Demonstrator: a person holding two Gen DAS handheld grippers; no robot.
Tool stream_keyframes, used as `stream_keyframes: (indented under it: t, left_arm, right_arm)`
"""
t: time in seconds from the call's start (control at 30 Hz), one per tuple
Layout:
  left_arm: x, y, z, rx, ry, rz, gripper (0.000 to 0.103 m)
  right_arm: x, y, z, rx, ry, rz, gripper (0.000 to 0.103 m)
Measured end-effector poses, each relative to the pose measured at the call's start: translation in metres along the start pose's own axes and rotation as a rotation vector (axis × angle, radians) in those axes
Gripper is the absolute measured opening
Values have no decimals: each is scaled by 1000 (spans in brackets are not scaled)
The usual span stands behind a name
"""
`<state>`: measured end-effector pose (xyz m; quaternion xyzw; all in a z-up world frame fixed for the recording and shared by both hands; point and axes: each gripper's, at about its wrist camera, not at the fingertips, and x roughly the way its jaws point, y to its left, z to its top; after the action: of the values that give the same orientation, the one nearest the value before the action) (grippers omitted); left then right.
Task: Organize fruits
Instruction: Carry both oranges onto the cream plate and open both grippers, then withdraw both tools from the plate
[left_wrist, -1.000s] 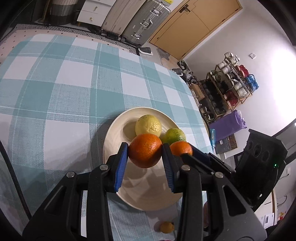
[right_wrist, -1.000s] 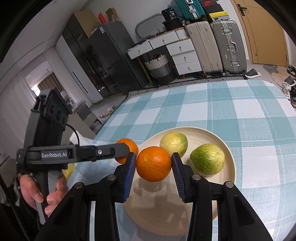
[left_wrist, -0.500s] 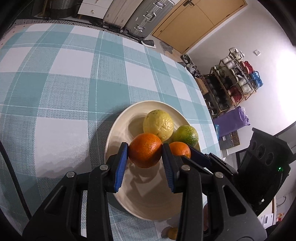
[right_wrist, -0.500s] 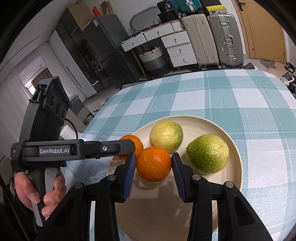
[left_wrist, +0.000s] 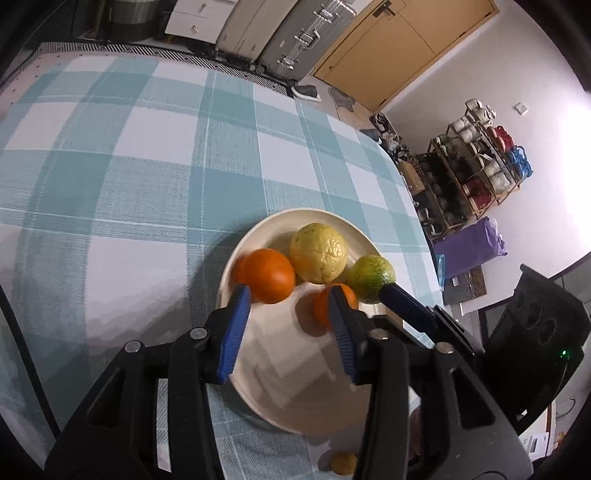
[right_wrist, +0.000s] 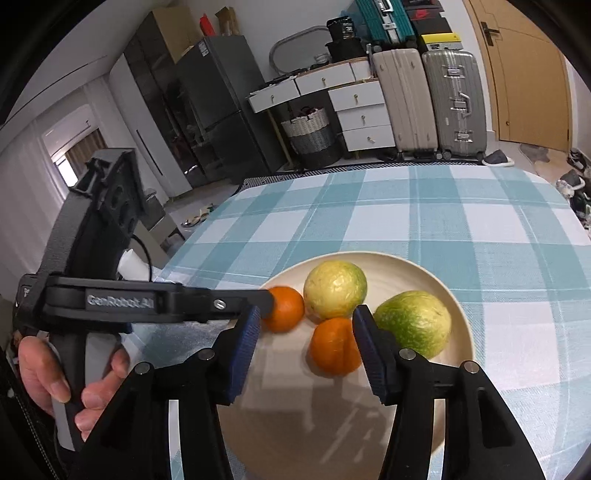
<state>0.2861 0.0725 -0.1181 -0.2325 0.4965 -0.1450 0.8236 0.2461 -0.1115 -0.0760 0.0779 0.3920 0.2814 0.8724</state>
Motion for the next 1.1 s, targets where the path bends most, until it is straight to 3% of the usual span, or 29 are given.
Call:
stream_keyframes:
  t: [0.1, 0.37, 0.5, 0.6, 0.73, 0.93, 1.1]
  left_arm:
    - [-10, 0, -4, 7, -17, 34, 53]
    - [-36, -12, -21, 78, -70, 141, 53]
    - [-53, -21, -32, 96, -102, 154, 57]
    - [-65, -30, -42, 120, -118, 166, 58]
    - [-80, -43, -57, 155, -154, 205, 76]
    - [-98, -58, -78, 178, -189, 228, 81]
    - [-110, -68, -96, 203, -237, 273, 92]
  right_arm:
    - [-10, -2, -3, 8, -9, -16, 54]
    - [-32, -8, -10, 33, -22, -42, 57]
    - [-45, -5, -13, 31, -34, -48, 58]
    - [-59, -4, -15, 40, -69, -50, 71]
    - [-76, -8, -17, 70, -104, -47, 74]
    - [-102, -4, -23, 66, -149, -57, 86]
    - [-124, 2, -32, 49, -187, -75, 94]
